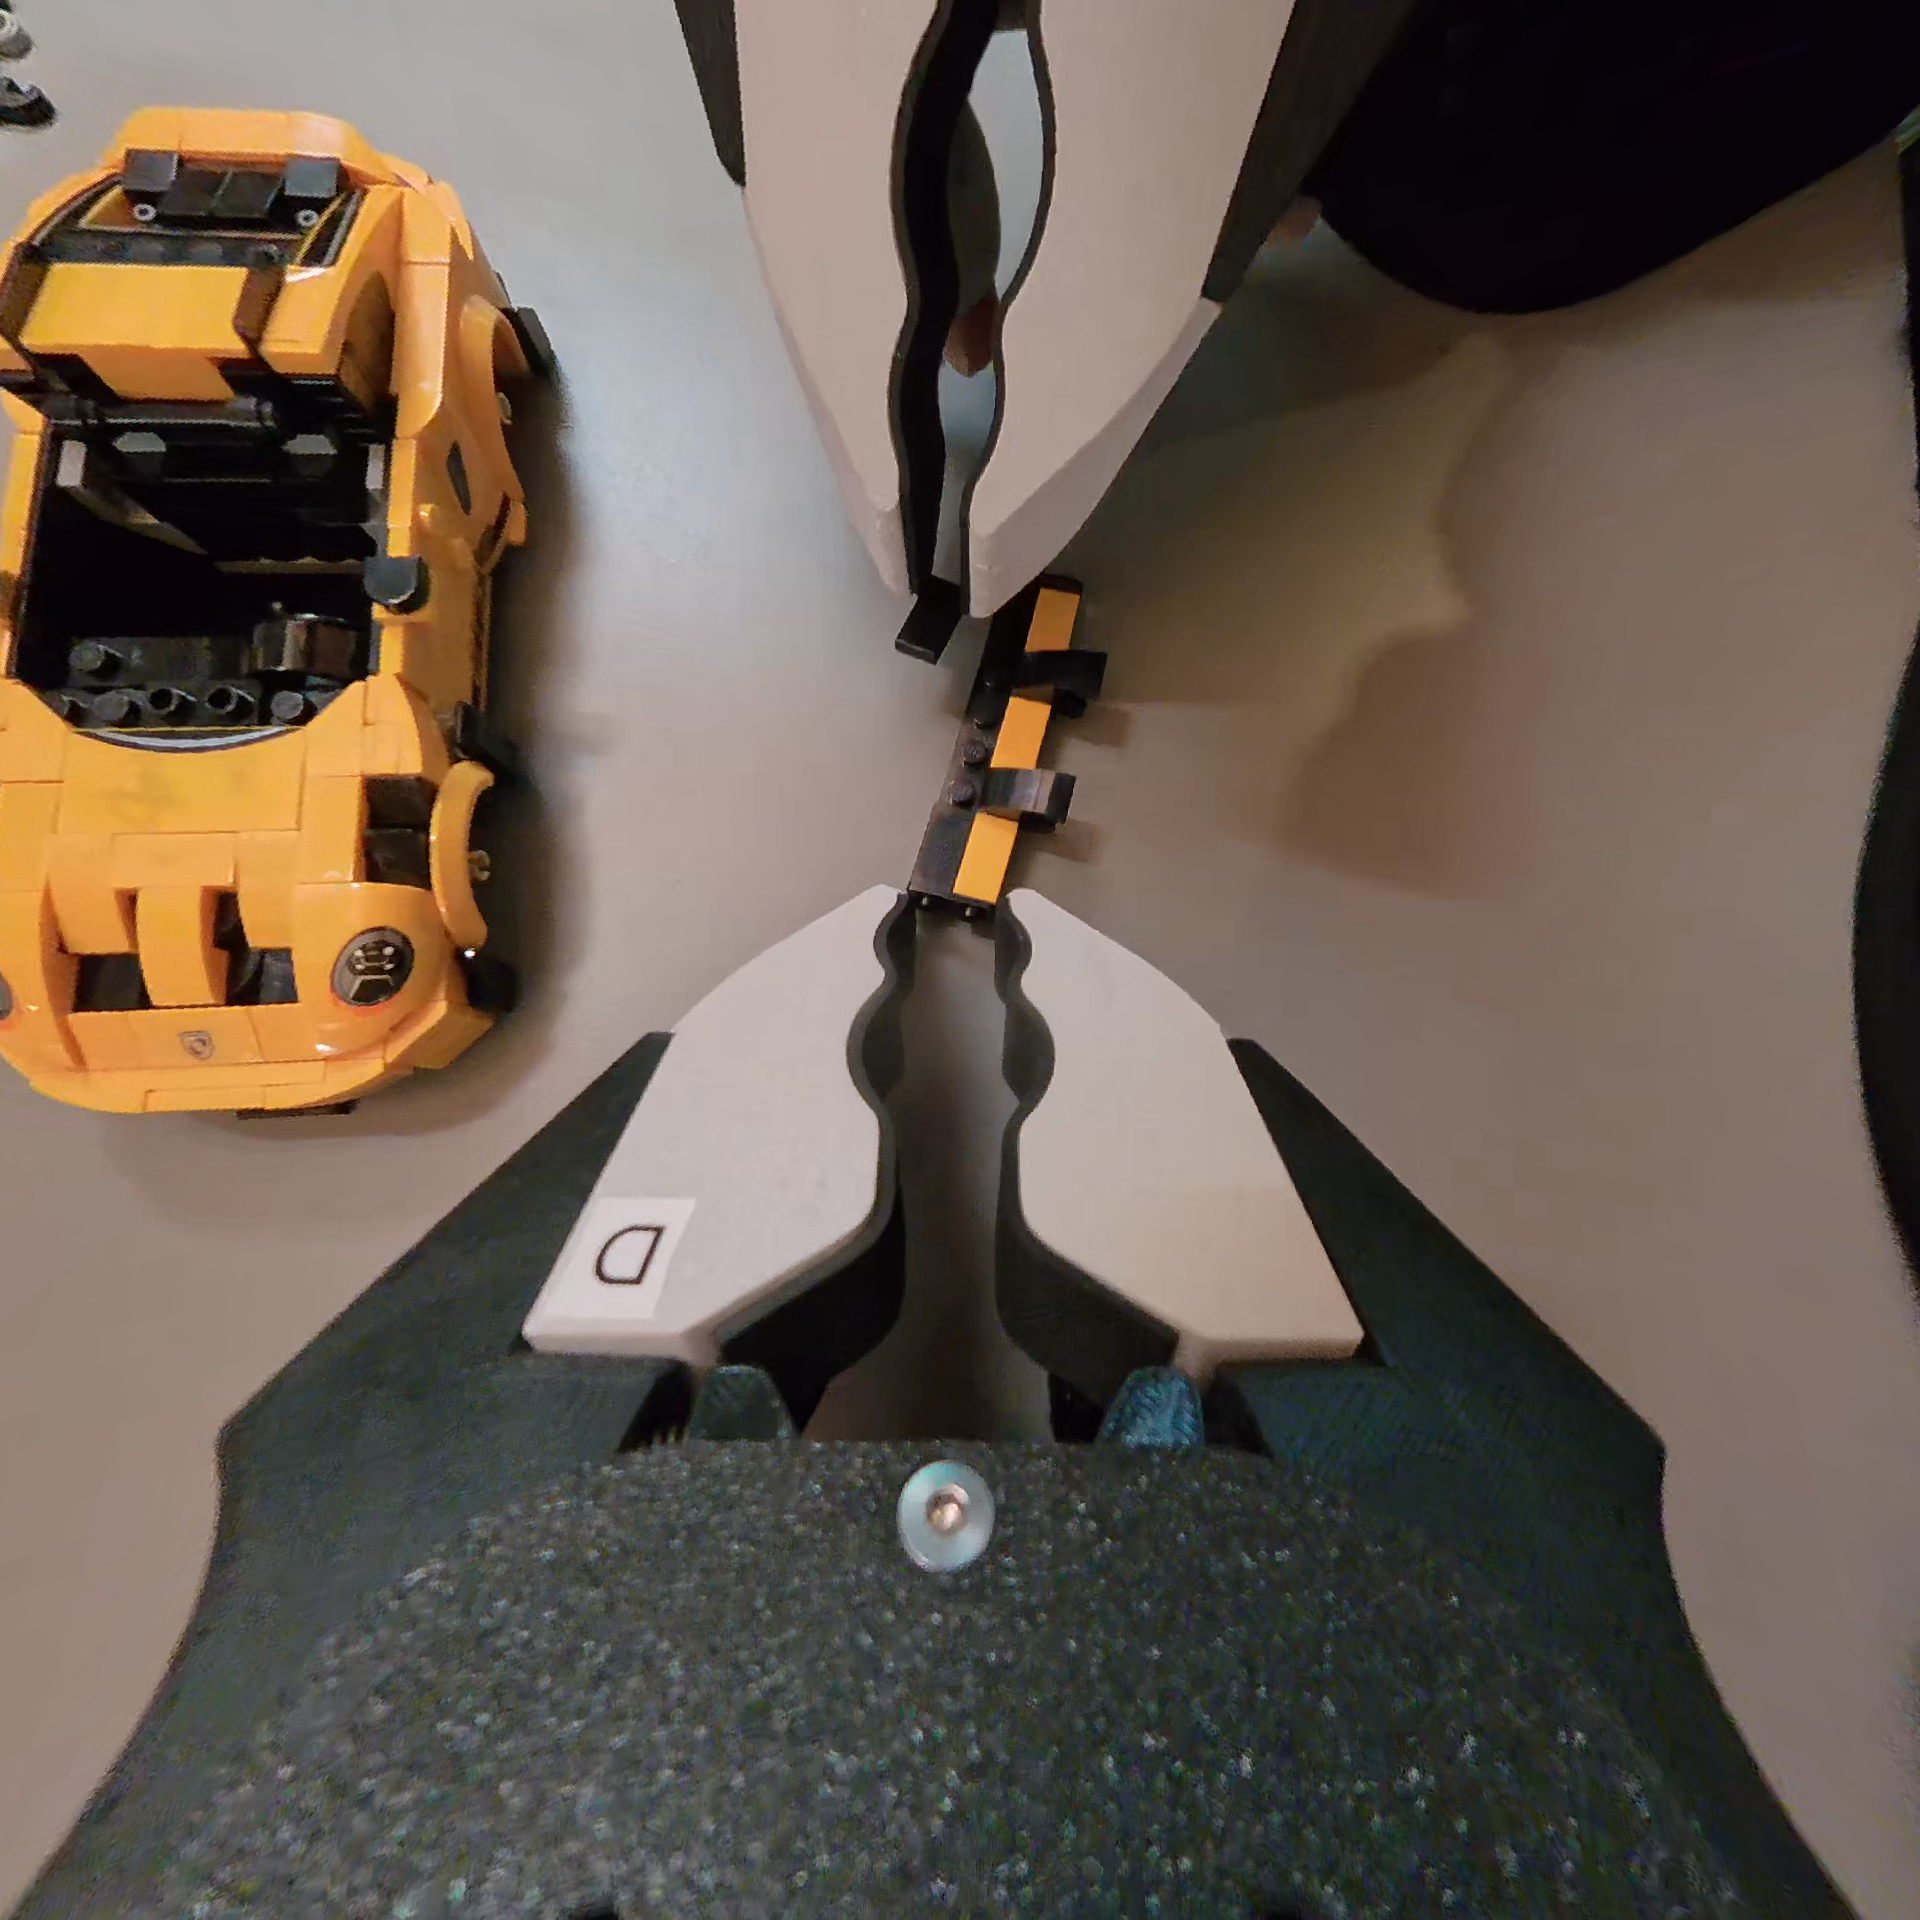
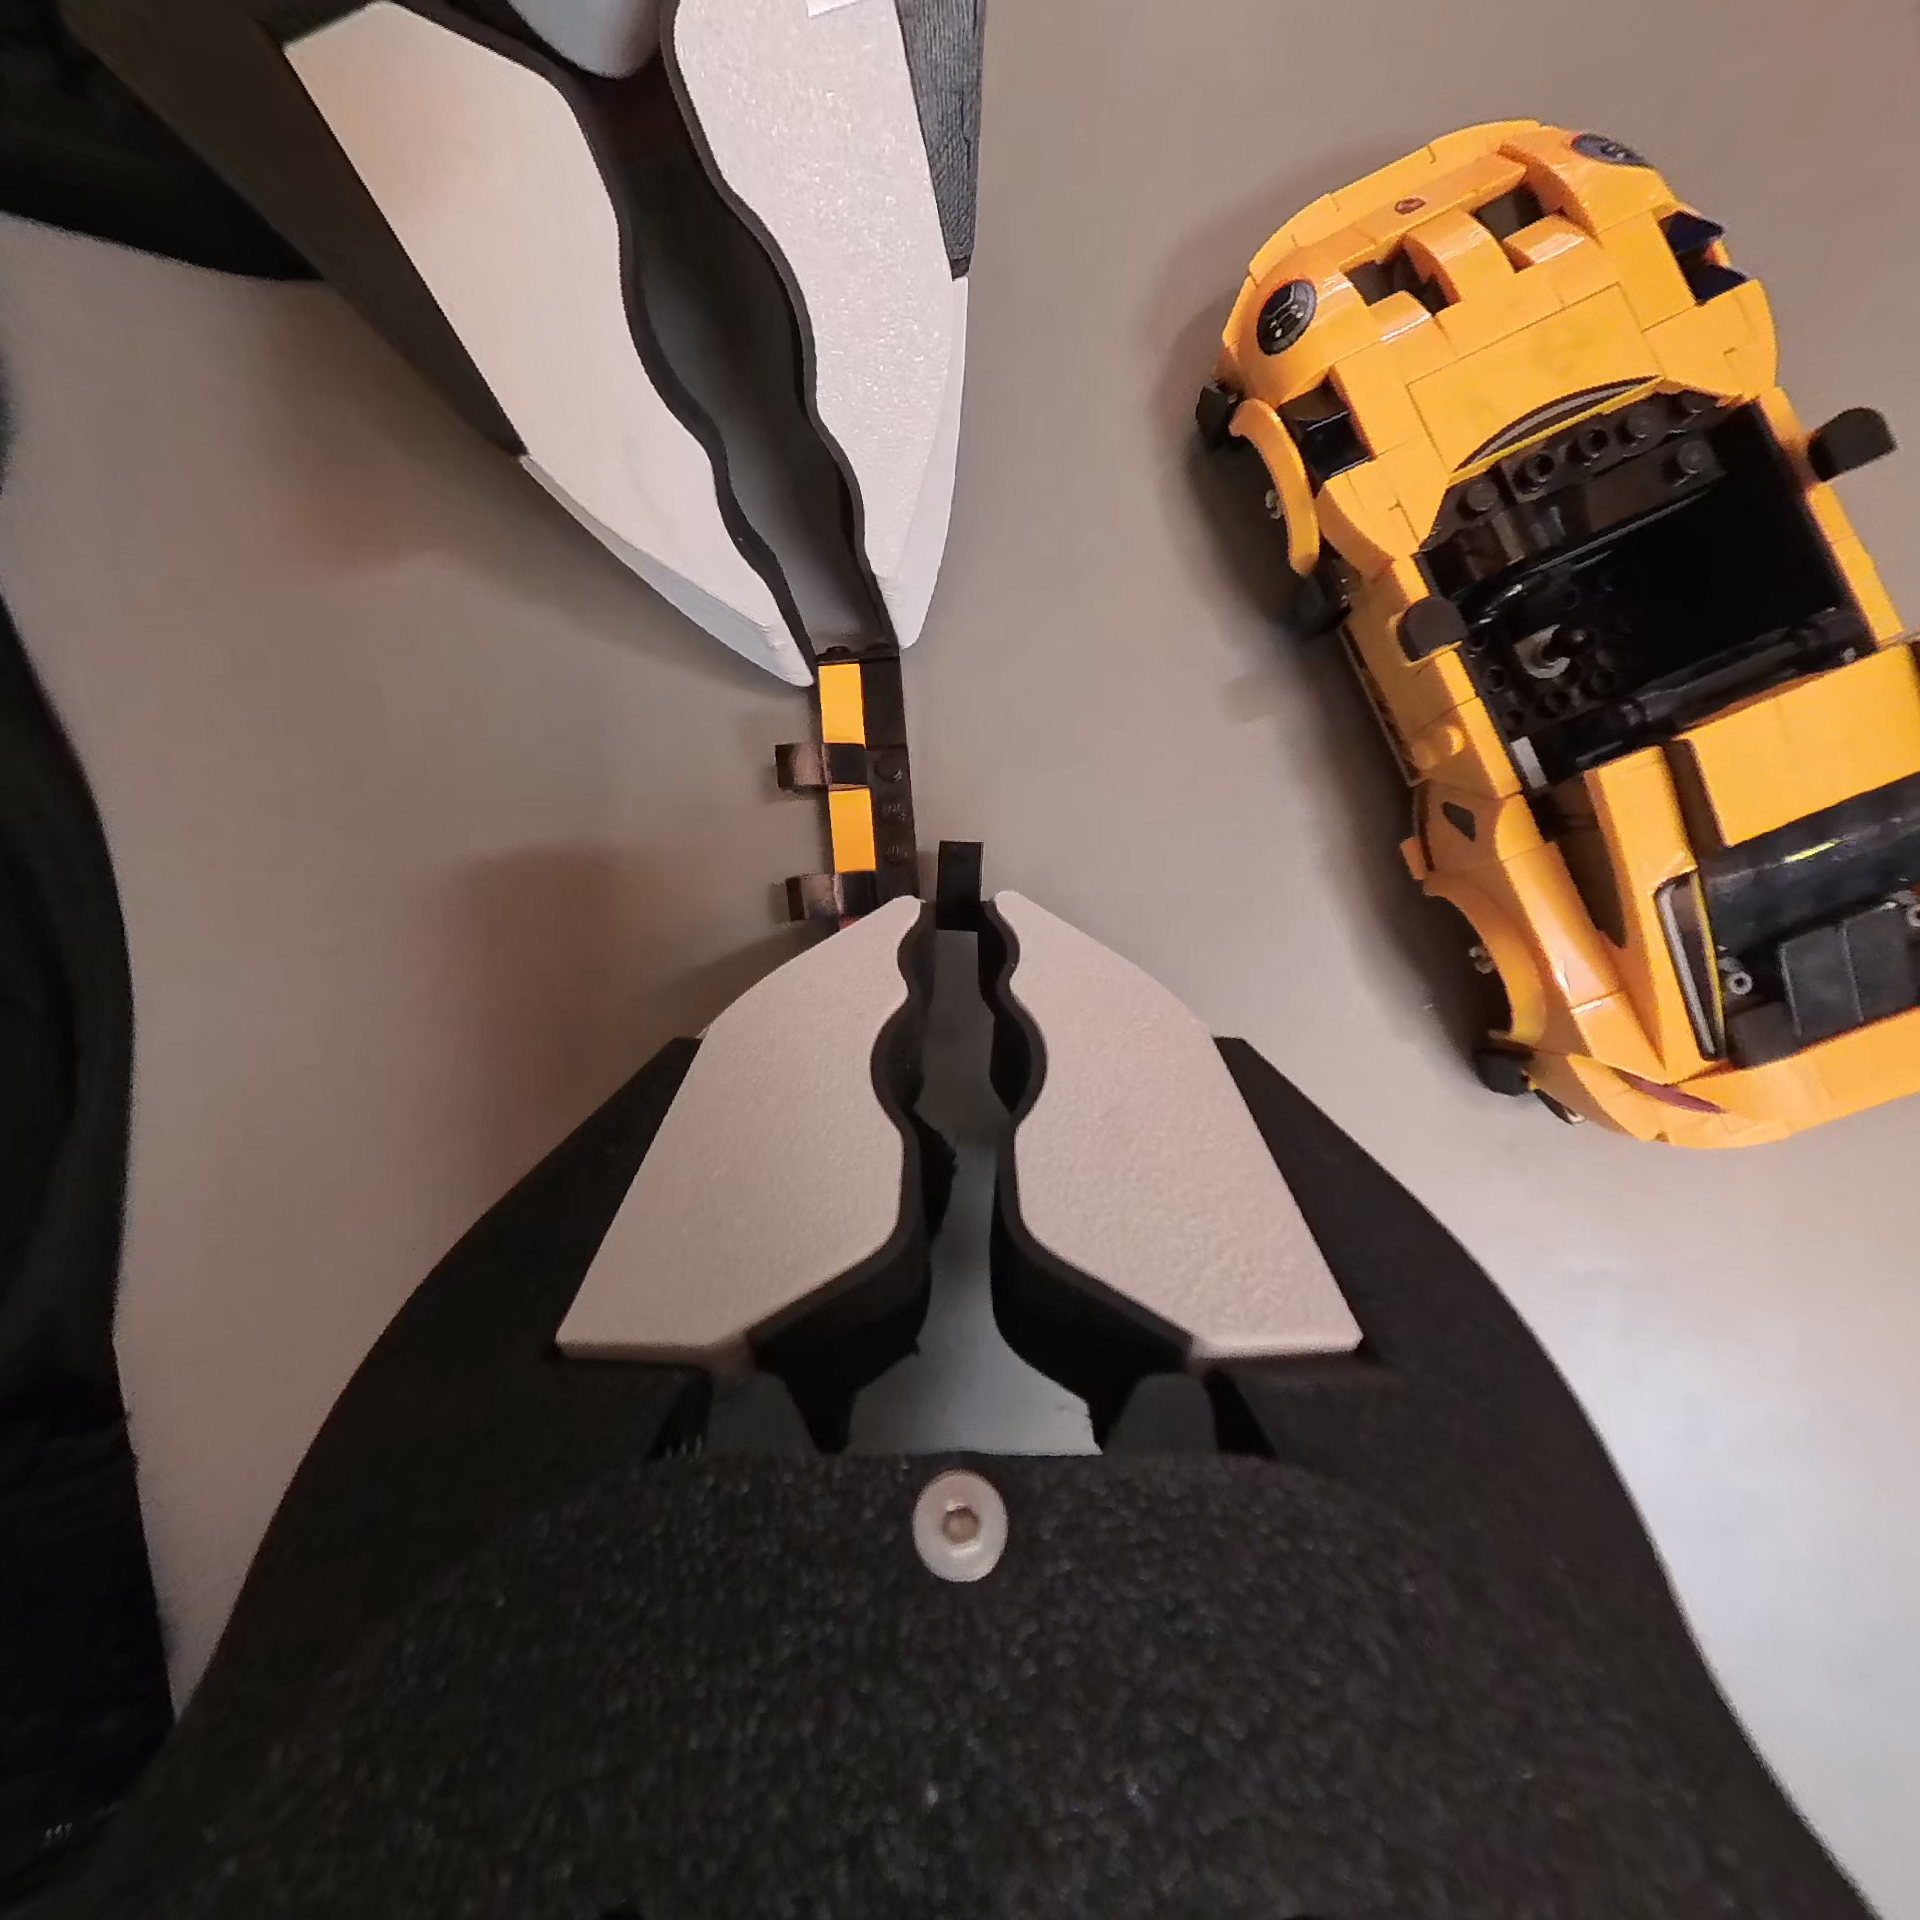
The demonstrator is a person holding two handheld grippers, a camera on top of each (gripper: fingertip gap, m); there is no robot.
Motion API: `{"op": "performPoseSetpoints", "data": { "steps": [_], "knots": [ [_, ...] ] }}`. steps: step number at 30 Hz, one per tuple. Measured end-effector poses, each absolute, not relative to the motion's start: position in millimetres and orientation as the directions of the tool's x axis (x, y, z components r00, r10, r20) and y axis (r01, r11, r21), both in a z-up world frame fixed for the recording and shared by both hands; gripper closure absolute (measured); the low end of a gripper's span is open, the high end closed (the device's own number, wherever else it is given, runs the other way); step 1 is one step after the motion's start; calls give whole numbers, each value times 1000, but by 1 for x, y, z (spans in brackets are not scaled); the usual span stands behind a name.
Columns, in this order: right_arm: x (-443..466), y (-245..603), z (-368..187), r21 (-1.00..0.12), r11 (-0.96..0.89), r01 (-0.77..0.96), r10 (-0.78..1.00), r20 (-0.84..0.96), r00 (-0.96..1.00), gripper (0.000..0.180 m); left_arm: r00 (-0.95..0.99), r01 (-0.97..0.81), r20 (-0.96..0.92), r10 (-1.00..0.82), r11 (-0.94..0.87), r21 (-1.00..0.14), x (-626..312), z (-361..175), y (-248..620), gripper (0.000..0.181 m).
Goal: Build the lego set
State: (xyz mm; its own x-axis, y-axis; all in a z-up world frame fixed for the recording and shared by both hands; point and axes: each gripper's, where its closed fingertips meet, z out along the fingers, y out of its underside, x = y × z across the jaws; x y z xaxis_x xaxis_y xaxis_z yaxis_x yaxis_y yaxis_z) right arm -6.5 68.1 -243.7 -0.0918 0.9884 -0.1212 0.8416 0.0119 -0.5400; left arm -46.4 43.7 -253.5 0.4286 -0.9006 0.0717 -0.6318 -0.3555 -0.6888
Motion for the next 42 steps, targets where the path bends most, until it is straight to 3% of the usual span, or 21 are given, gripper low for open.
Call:
{"op": "performPoseSetpoints", "data": {
  "steps": [37, 42],
  "knots": [
    [-8, 67, -242, -566, 3, 824, 987, -130, -93, 173, 396, -669, 9, -918, -295, -682, -45, -257, 44, 164],
    [-7, 69, -238, -580, -4, 815, 988, -129, -87, 173, 408, -630, 112, -906, -368, -684, -44, -255, 39, 165]
  ]
}}
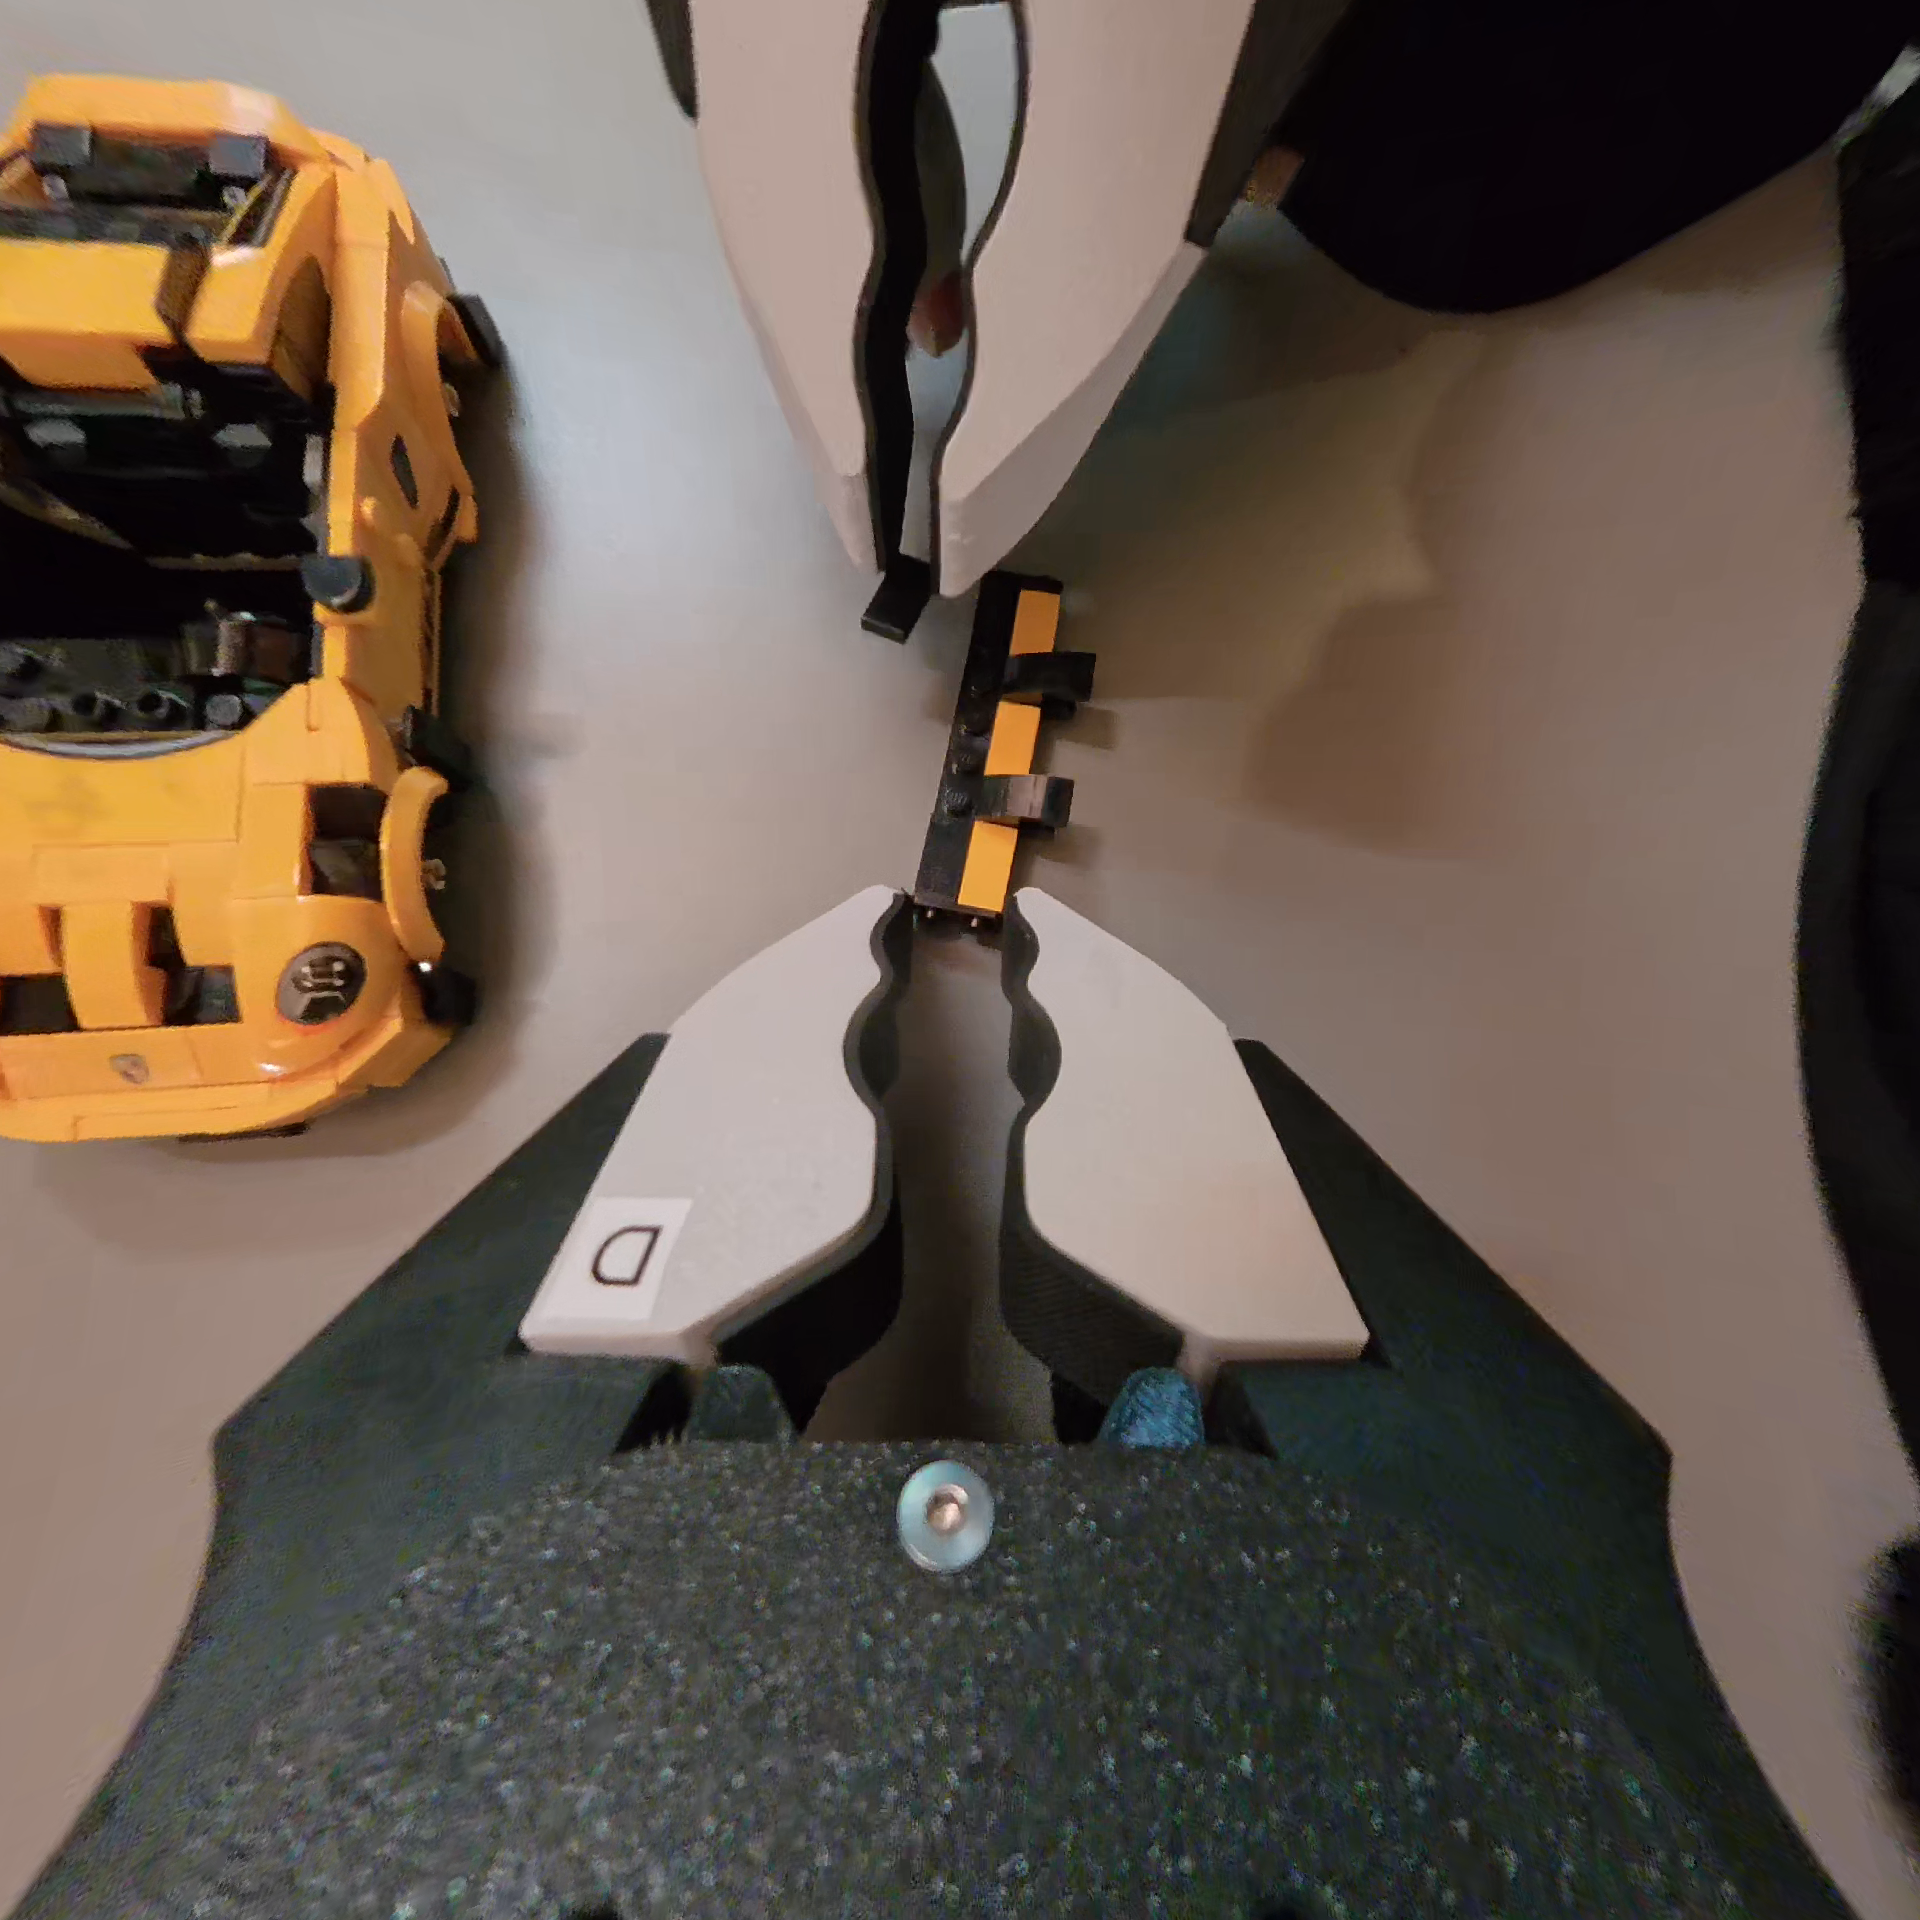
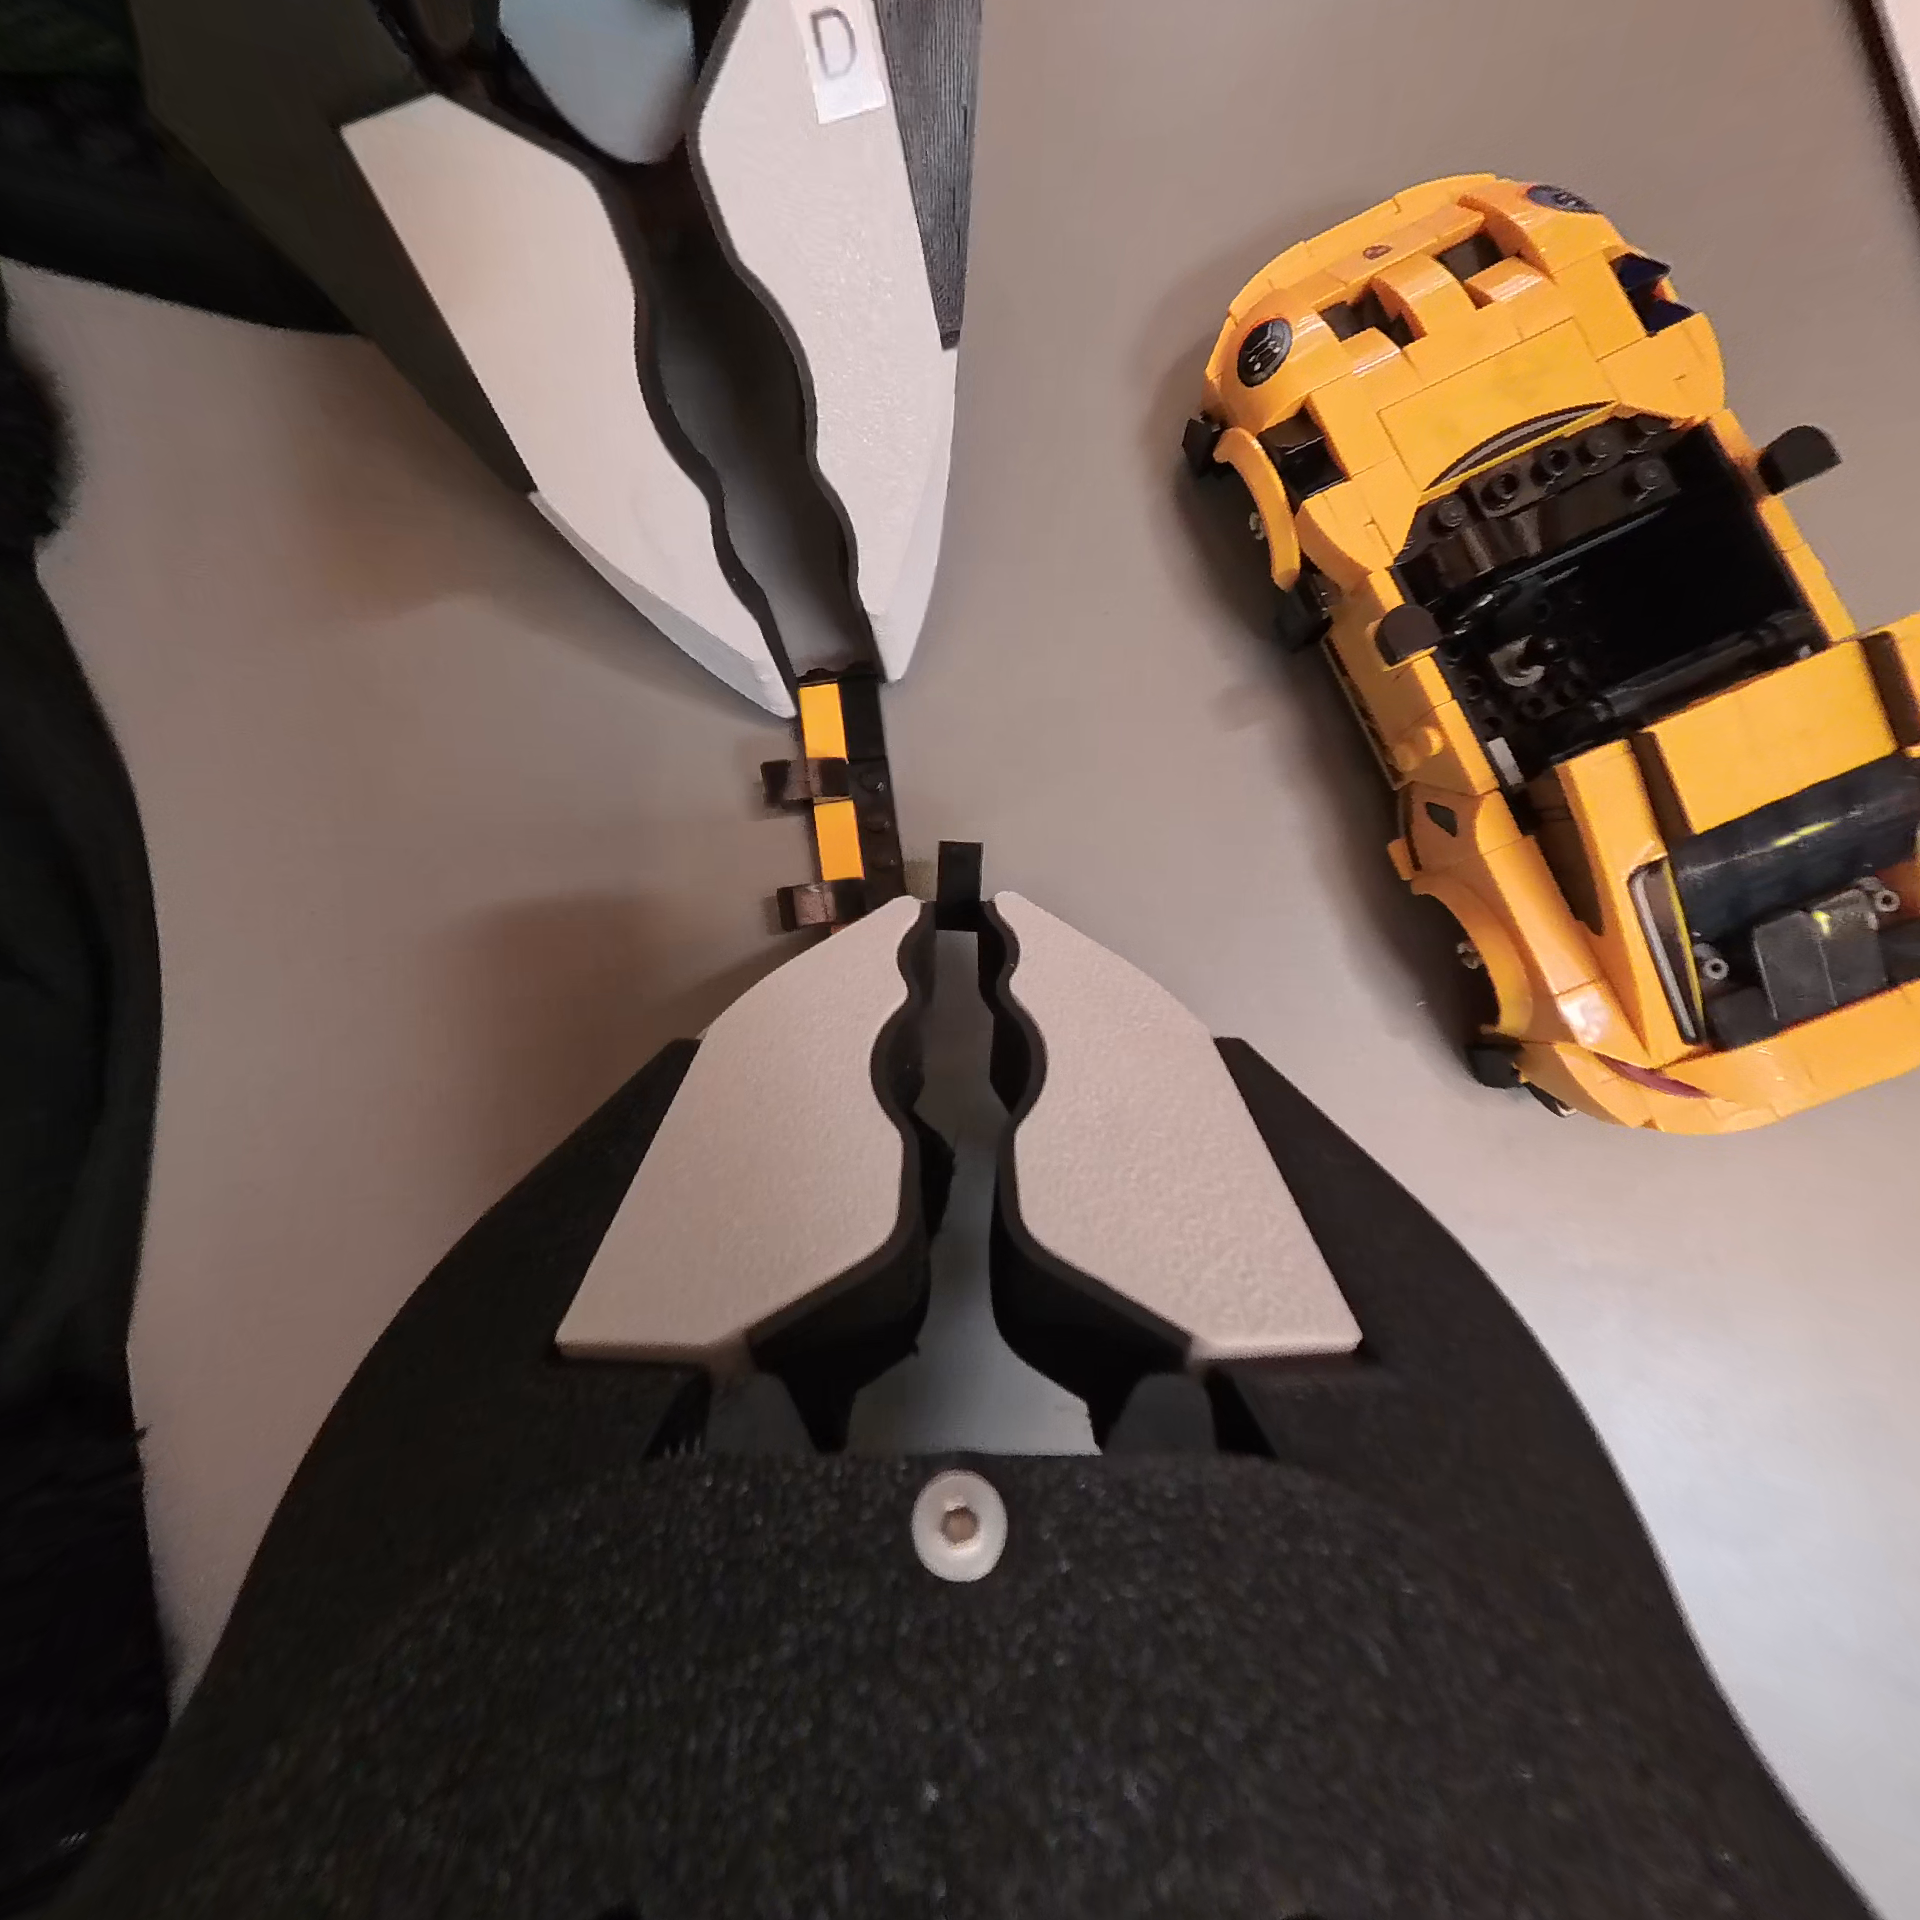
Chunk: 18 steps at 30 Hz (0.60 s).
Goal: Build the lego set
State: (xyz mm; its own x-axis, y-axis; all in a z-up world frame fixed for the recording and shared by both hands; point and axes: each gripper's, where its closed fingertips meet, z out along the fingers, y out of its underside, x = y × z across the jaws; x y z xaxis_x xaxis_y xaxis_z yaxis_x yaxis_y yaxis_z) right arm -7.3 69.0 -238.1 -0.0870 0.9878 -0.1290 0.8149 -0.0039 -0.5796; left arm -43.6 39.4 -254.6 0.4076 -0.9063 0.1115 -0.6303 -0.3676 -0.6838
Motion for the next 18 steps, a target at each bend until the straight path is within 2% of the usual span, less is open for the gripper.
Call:
{"op": "performPoseSetpoints", "data": {
  "steps": [7, 18],
  "knots": [
    [-5, 78, -222, -627, -36, 778, 990, -127, -57, 173, 449, -432, 456, -769, -633, -642, -41, -238, 42, 165],
    [-4, 75, -218, -644, -32, 765, 989, -131, -70, 173, 439, -320, 662, -607, -795, -516, -40, -235, 45, 165]
  ]
}}
